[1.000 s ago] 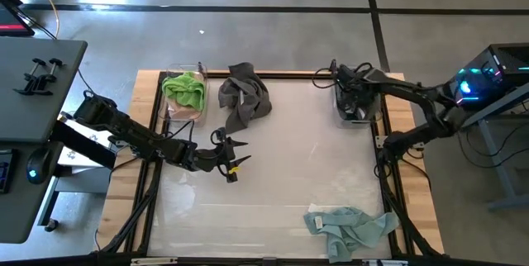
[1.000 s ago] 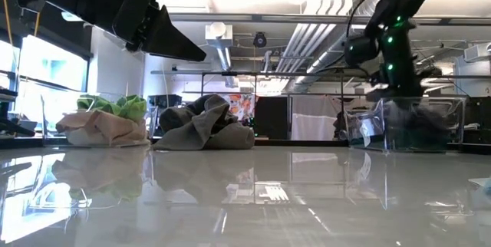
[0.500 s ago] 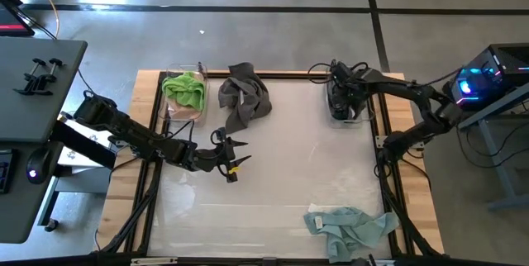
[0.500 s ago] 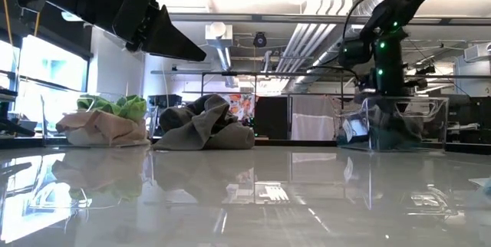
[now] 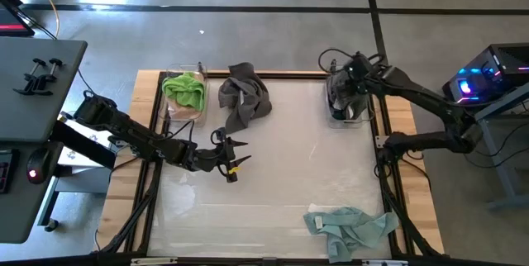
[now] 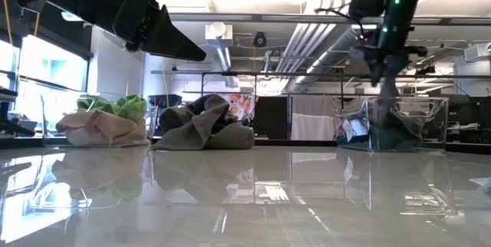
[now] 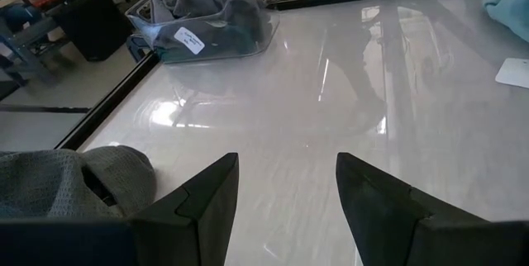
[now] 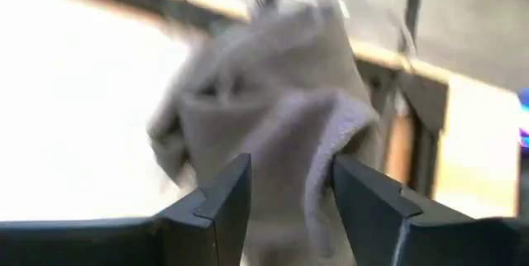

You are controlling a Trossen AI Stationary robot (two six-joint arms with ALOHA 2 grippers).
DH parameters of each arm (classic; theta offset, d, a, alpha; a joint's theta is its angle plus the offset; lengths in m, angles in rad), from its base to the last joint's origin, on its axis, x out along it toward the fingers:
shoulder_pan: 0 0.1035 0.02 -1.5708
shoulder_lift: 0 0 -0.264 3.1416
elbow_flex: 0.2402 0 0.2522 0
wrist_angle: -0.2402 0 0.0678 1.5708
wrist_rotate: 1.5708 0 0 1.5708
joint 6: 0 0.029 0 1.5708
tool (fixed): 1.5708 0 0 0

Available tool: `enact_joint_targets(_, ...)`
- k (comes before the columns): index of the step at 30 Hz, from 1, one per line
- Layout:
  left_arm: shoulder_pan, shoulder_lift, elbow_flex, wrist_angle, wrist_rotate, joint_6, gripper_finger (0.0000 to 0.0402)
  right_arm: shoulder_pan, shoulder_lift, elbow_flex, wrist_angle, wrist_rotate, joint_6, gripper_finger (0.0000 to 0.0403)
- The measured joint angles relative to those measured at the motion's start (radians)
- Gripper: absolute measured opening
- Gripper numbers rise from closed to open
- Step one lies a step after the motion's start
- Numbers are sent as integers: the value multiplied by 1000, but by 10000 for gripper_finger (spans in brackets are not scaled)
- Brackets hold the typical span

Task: Sort towels by color in basket
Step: Put the bottom dark gray towel into the right transparent bin

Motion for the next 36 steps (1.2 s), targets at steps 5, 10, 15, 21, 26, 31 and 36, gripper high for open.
enact_joint_targets(5, 0, 0, 0, 0, 0, 0, 190, -33, 59, 0, 147, 2, -54, 136)
enact_joint_targets(10, 0, 0, 0, -1, 0, 0, 190, -66, 210, 0, 160, 16, -61, 98)
enact_joint_targets(15, 0, 0, 0, -2, 0, 0, 190, -68, 354, -31, 217, 34, -70, 62)
enact_joint_targets(21, 0, 0, 0, -2, 5, 0, 190, -76, 429, -39, 234, 9, -86, 73)
enact_joint_targets(26, 0, 0, 0, -3, 7, 0, 190, -73, 359, -42, 210, -15, -116, 132)
enact_joint_targets(31, 0, 0, 0, -2, 7, 0, 190, -61, 199, -42, 154, -20, -109, 174)
enact_joint_targets(36, 0, 0, 0, -2, 7, 0, 190, 6, 32, -42, 88, 3, -53, 178)
